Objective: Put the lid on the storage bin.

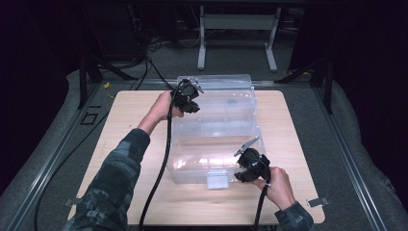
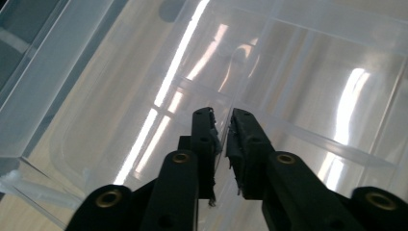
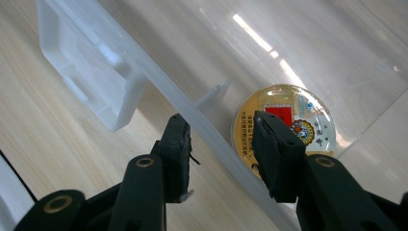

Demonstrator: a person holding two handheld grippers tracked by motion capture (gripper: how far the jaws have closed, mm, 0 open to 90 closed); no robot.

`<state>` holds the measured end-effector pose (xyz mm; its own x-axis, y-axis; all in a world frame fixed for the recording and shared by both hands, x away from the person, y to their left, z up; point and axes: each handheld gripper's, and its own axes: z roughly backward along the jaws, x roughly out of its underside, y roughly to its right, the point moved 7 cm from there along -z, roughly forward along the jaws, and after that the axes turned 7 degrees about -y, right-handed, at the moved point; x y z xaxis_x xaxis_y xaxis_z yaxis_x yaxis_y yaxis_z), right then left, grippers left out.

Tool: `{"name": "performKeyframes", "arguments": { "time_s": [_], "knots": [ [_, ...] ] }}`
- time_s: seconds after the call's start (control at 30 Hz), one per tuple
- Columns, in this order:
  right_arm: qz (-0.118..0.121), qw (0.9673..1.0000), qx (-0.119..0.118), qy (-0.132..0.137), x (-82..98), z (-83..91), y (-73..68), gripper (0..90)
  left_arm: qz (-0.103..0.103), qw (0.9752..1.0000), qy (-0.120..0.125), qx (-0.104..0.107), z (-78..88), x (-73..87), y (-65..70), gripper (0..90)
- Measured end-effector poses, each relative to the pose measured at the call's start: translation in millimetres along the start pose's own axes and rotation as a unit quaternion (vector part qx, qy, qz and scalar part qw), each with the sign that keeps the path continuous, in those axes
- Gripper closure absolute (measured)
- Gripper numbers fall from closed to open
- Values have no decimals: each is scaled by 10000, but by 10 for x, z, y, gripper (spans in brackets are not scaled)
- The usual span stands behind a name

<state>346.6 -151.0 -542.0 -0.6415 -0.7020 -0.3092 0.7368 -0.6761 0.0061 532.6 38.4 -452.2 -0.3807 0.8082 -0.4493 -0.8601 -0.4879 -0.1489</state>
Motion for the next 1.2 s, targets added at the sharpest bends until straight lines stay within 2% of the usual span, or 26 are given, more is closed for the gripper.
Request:
{"name": "performKeyframes", "arguments": {
  "time_s": [0.07, 0.17, 0.33, 0.5, 0.57, 0.6, 0.63, 1.2],
  "knots": [
    [19, 10000, 39, -11, 2, 1, 3, 589, 50, 9999, 74, 85, -7, 8, -23, 770],
    [31, 10000, 29, 0, -5, -4, 0, 591, 14, 9999, 119, 20, -28, 7, -36, 762],
    [4, 10000, 28, 18, -13, -10, -1, 592, -36, 9996, 237, 142, -16, 19, -14, 821],
    [-32, 10000, 40, 50, -18, -15, -6, 588, -162, 9996, 193, 99, 65, -13, 52, 842],
    [28, 9995, -6, 329, -54, 7, -50, 599, -203, 9996, 157, 105, 83, -16, 68, 846],
    [55, 9995, 88, 291, -67, 11, -67, 599, -187, 9996, 150, 113, 87, -14, 73, 847],
    [60, 9997, 58, 230, -79, 10, -70, 599, -193, 9997, 138, 108, 94, -12, 77, 849],
    [-9, 9994, 80, 327, -83, 1, -51, 582, -266, 9991, 250, 224, 259, 15, 189, 860]
  ]
}}
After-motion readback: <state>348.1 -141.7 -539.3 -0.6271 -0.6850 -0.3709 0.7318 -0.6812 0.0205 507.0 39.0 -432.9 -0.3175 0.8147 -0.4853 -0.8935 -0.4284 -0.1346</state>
